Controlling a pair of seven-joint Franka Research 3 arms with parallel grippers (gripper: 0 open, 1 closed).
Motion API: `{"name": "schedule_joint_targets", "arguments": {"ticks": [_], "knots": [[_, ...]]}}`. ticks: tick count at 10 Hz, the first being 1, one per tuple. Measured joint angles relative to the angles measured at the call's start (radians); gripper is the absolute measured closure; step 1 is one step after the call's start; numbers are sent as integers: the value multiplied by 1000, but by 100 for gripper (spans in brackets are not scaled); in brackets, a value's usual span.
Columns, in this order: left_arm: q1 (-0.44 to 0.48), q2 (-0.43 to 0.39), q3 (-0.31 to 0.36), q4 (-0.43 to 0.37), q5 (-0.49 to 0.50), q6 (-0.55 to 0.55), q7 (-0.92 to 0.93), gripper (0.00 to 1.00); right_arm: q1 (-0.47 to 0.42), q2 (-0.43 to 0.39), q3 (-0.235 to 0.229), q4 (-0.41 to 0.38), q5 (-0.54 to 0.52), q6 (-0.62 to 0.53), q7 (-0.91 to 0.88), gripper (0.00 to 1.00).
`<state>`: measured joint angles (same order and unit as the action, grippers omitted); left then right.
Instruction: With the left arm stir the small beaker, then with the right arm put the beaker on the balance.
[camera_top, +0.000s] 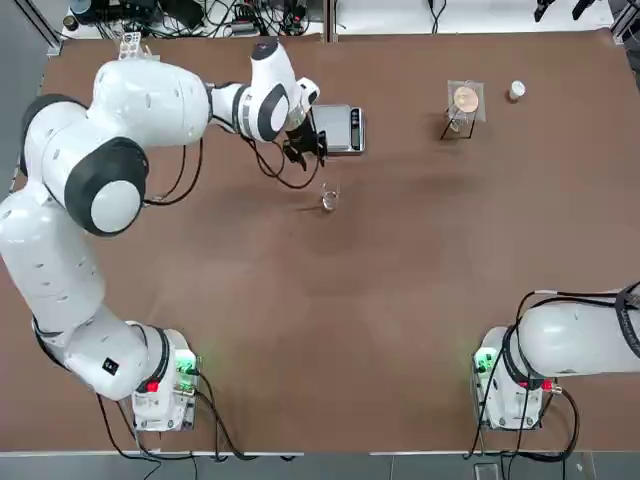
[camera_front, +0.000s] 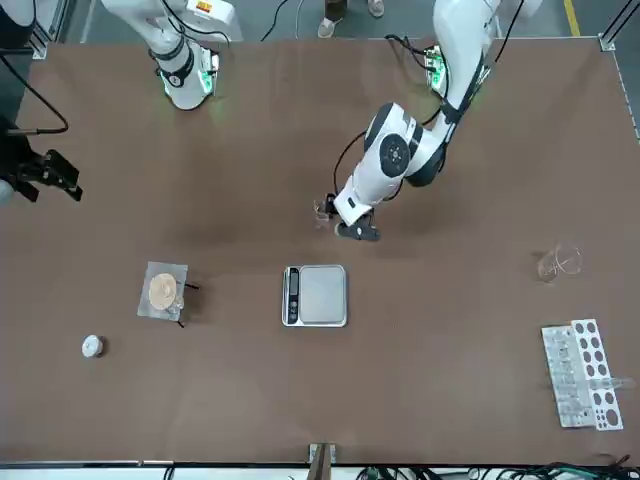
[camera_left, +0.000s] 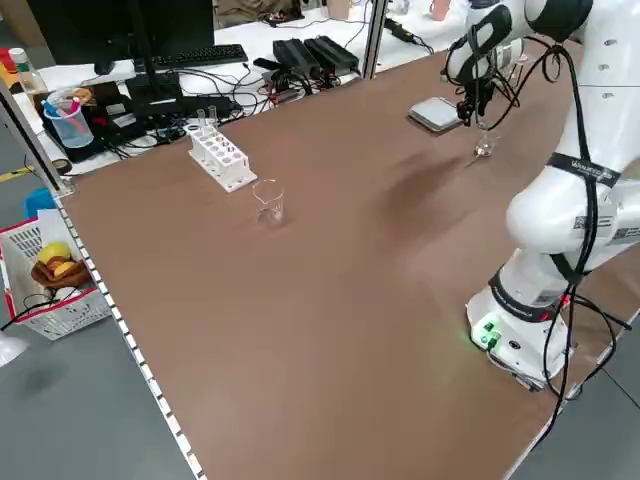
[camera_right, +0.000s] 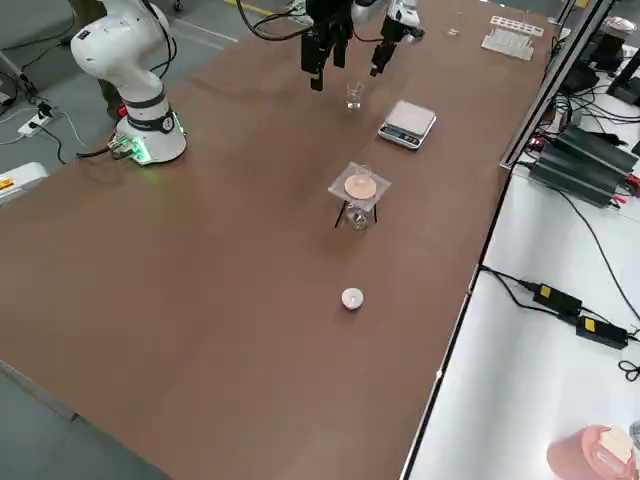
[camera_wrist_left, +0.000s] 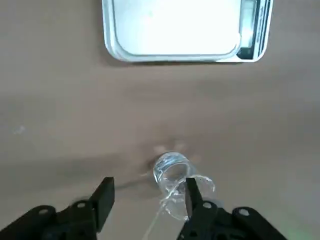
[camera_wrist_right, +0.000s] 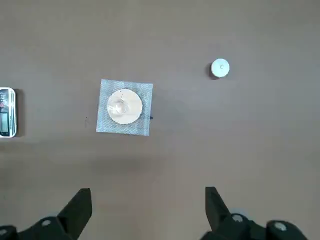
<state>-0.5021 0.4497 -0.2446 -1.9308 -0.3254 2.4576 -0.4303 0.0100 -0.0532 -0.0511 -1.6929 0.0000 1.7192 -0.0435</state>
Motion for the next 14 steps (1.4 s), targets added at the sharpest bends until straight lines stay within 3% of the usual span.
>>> {"name": "schedule_joint_targets", "arguments": {"ticks": [7, 8, 9, 14], "knots": [[-6, -28, -46, -87, 0, 31, -1, 41, 0, -1, 0, 0, 0, 0, 0, 0], [-5, -31, -46, -88, 0, 32, -1, 52, 0, -2, 0, 0, 0, 0, 0, 0], [-4, -32, -45, -88, 0, 32, 0, 54, 0, -3, 0, 0, 0, 0, 0, 0], [-3, -32, -45, -88, 0, 33, -1, 58, 0, -3, 0, 0, 0, 0, 0, 0]]}}
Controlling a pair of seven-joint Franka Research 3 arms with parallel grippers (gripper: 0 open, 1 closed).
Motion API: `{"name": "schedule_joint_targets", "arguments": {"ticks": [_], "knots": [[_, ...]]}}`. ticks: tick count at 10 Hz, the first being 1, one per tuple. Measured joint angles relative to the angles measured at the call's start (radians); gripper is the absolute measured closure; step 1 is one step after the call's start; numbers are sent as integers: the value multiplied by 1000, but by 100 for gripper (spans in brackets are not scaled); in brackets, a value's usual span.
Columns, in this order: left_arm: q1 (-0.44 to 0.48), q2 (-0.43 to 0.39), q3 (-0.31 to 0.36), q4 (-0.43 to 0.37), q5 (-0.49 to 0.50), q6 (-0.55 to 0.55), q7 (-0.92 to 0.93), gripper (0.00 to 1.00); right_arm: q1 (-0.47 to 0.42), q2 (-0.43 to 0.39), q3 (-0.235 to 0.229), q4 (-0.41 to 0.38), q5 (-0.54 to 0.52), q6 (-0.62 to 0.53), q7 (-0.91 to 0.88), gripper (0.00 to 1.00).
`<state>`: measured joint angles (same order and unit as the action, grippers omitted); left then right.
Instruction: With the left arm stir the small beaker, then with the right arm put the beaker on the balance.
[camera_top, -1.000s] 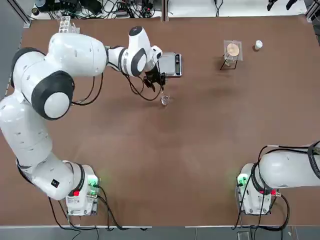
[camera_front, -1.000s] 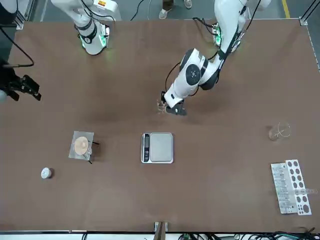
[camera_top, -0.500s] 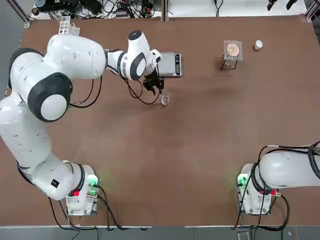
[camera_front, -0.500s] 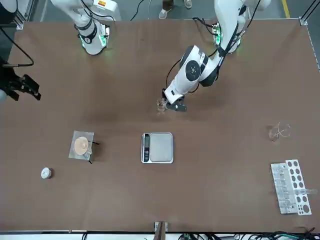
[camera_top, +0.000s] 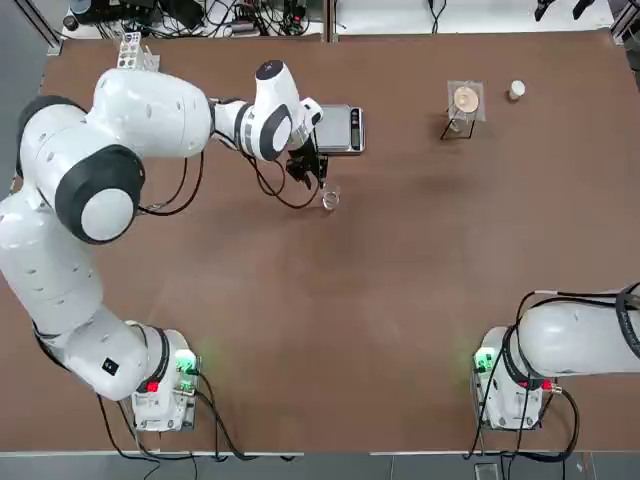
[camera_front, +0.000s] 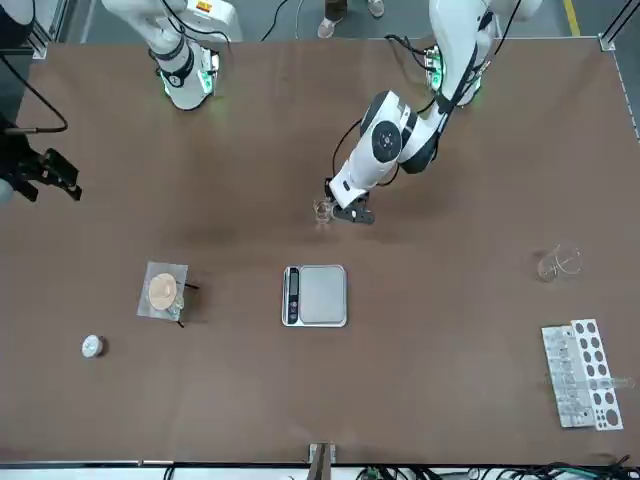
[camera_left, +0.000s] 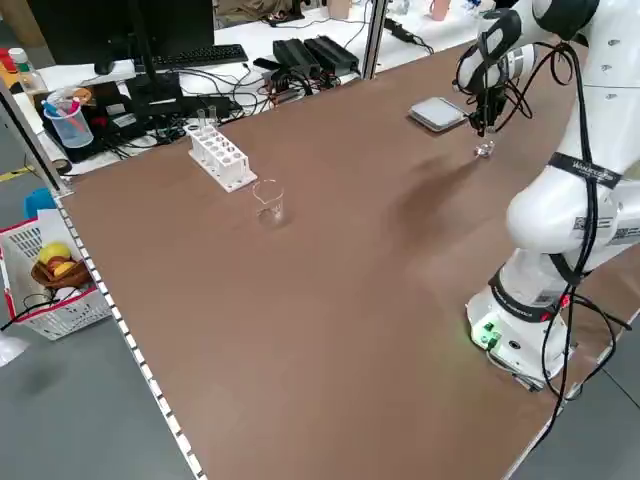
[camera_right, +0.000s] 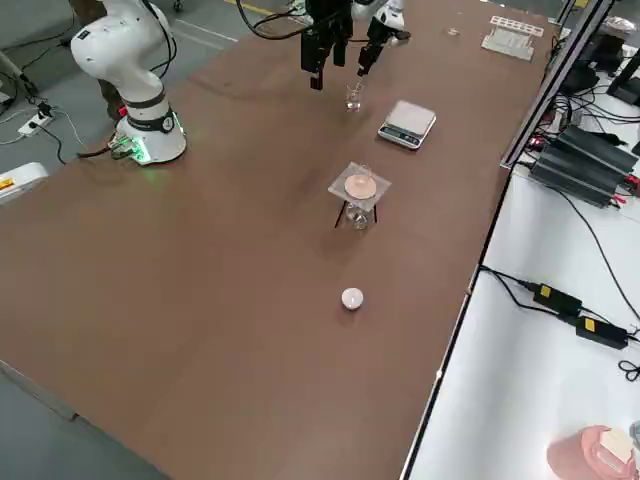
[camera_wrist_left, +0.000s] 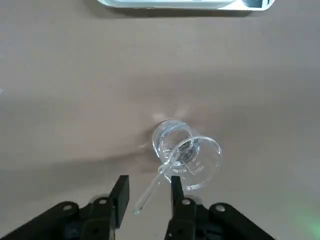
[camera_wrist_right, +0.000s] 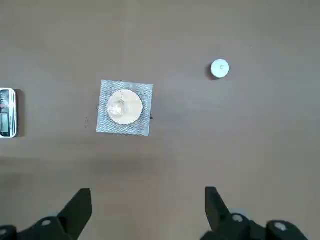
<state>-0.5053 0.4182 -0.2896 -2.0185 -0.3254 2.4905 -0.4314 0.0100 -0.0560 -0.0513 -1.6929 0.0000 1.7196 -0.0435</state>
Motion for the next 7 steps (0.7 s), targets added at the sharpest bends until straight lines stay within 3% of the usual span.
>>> {"name": "schedule_joint_targets", "arguments": {"ticks": [3, 7], "knots": [[0, 0, 0, 0, 0, 0, -1, 66, 0, 0, 0, 0, 0, 0, 0, 0], [-1, 0, -1, 1, 0, 2, -1, 68, 0, 0, 0, 0, 0, 1, 0, 0]]}}
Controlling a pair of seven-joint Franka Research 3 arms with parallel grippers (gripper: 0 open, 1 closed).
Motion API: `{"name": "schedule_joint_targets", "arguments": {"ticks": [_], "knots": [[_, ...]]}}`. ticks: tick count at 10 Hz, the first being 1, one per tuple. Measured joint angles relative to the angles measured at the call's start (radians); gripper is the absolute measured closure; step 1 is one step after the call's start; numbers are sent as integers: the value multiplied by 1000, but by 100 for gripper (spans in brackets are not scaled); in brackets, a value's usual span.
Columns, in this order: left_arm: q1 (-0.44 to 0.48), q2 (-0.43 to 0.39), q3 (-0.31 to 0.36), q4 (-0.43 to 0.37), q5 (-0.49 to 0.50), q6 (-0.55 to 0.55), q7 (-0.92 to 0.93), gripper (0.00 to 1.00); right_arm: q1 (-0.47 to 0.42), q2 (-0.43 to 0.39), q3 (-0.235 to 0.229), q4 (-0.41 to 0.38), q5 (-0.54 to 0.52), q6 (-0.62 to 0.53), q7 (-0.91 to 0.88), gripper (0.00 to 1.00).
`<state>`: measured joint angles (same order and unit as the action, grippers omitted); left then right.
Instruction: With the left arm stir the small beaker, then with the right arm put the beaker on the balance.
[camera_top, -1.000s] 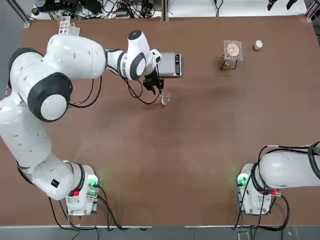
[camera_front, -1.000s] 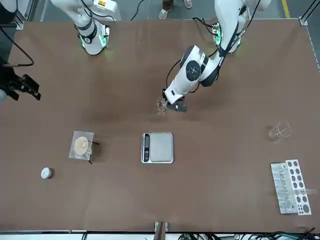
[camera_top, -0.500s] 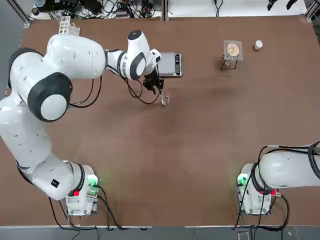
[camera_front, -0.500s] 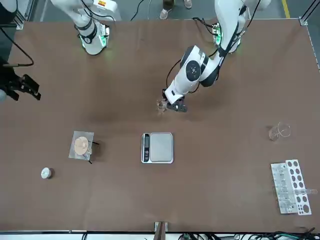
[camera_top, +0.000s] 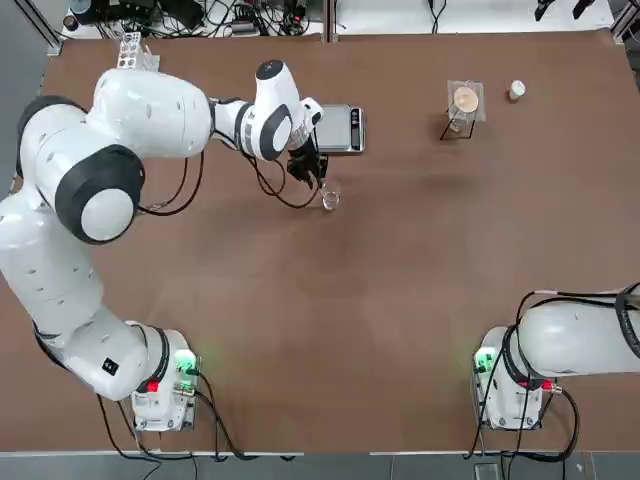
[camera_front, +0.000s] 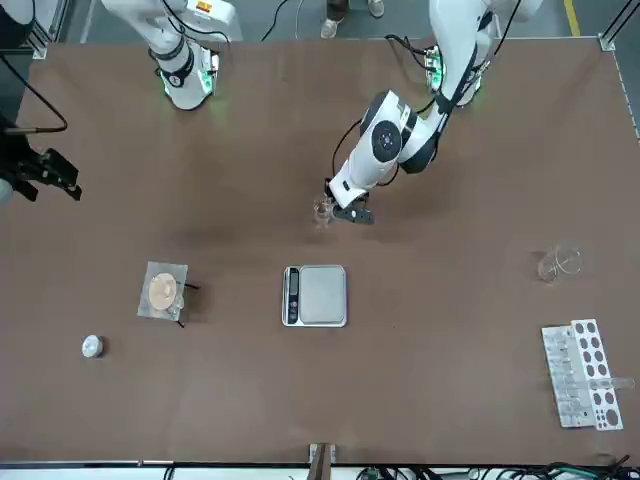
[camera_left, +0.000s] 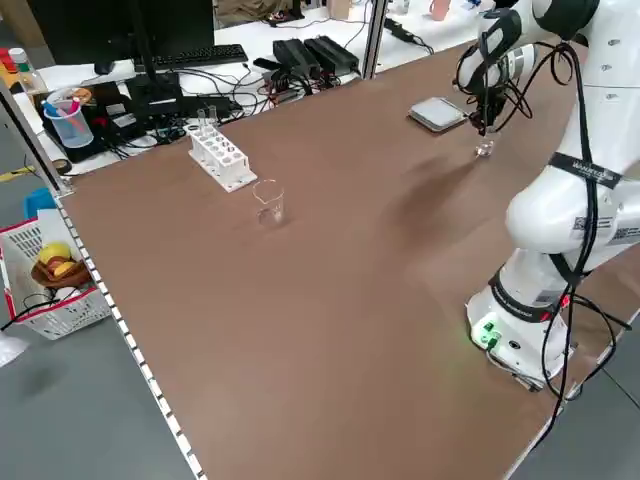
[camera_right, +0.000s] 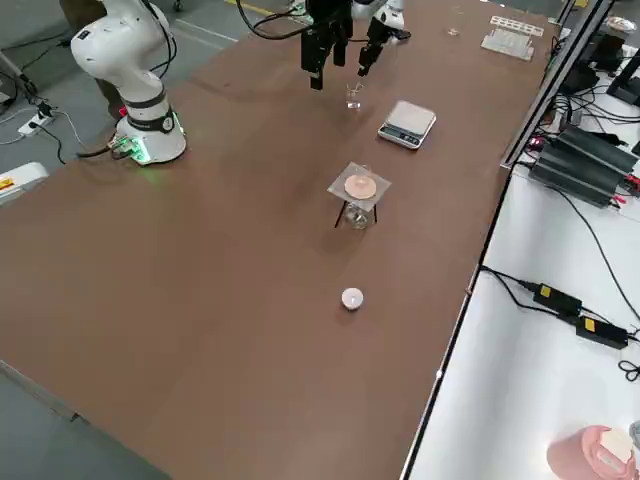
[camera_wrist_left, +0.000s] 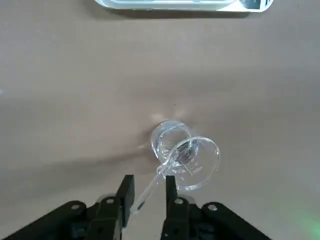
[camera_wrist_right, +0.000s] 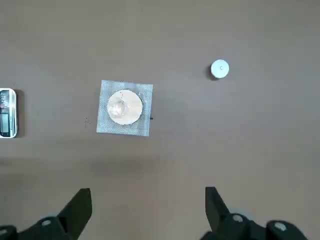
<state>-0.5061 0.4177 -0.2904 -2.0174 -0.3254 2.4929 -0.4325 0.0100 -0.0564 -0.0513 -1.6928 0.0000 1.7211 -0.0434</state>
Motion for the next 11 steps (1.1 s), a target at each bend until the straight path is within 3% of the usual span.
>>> {"name": "schedule_joint_targets", "arguments": {"ticks": [11], "knots": [[-16, 0, -2, 14, 0, 4, -21, 82, 0, 0, -1, 0, 0, 1, 0, 0]]}}
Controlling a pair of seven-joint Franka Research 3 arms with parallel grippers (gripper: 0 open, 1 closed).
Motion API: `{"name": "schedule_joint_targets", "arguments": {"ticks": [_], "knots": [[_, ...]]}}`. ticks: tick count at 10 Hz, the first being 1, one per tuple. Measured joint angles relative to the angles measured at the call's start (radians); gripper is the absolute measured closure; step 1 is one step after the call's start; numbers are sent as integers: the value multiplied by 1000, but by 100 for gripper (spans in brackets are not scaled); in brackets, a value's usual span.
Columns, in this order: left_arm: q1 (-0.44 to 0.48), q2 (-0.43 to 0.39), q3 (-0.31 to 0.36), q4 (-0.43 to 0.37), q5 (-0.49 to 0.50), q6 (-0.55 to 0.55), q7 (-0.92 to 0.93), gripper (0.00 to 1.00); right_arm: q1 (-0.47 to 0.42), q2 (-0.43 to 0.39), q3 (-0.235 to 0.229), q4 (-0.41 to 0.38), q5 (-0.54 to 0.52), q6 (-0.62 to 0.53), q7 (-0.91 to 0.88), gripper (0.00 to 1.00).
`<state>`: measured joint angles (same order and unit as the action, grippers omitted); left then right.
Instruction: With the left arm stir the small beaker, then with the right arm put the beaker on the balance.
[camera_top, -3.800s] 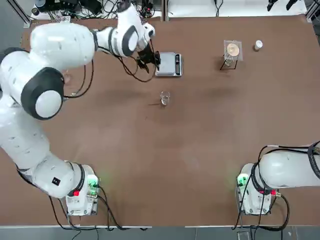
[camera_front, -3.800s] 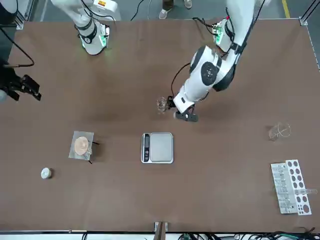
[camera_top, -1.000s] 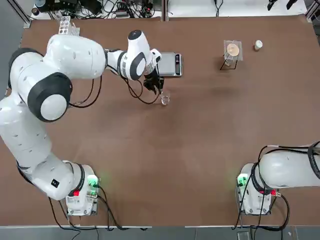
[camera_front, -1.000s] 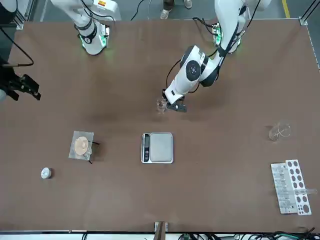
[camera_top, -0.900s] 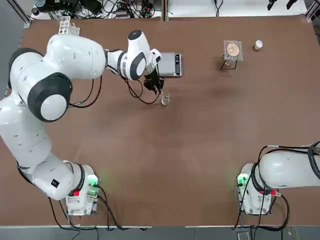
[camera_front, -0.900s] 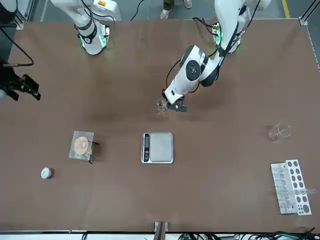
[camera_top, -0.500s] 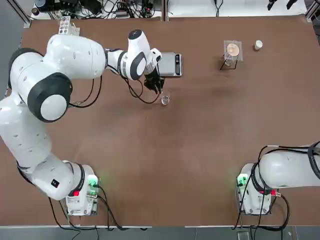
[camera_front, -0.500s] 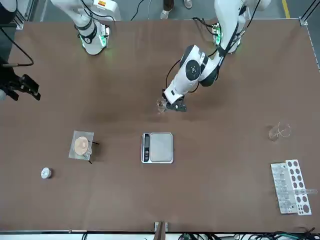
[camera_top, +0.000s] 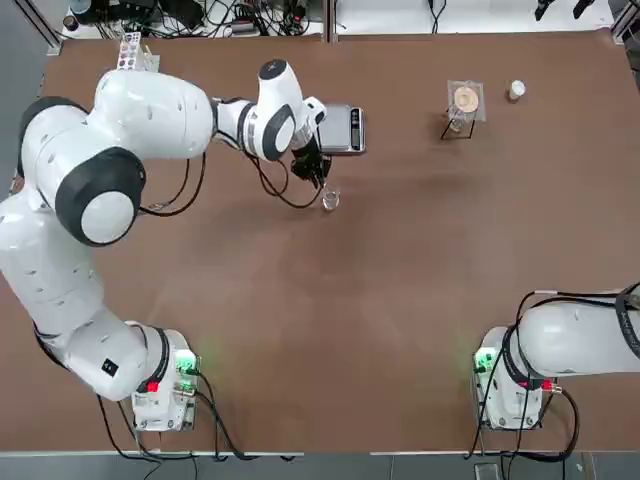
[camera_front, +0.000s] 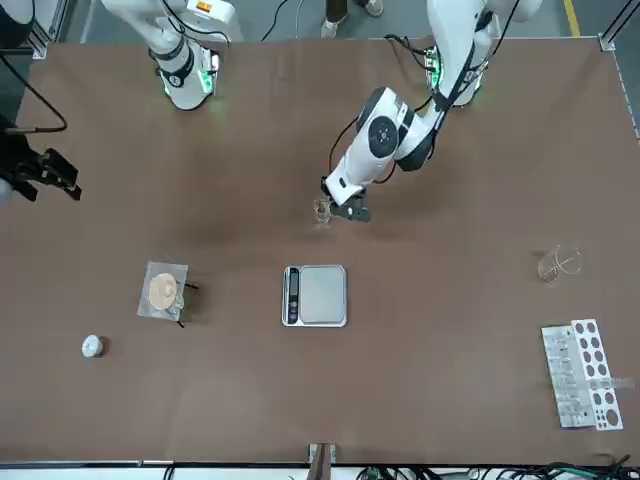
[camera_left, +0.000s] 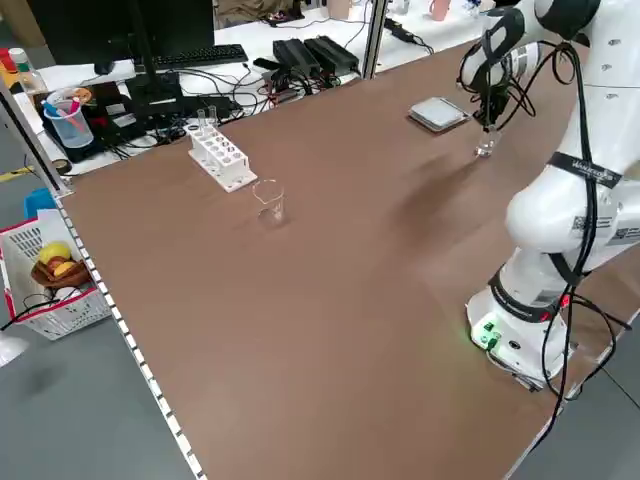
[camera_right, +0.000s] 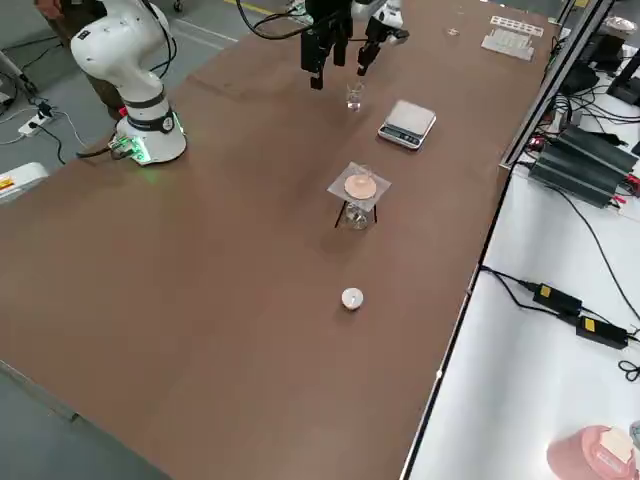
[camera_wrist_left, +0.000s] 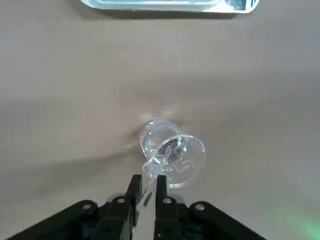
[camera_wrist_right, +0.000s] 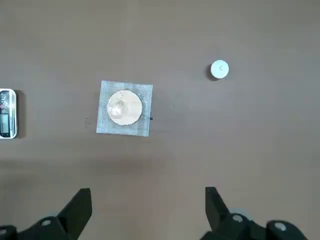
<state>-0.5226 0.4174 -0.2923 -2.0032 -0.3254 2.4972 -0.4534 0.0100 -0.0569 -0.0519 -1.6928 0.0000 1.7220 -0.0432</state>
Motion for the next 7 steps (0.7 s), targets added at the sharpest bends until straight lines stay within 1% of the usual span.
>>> {"name": "schedule_joint_targets", "arguments": {"ticks": [7], "knots": [[-14, 0, -1, 18, 0, 1, -24, 87, 0, -1, 0, 0, 0, 1, 0, 0]]}}
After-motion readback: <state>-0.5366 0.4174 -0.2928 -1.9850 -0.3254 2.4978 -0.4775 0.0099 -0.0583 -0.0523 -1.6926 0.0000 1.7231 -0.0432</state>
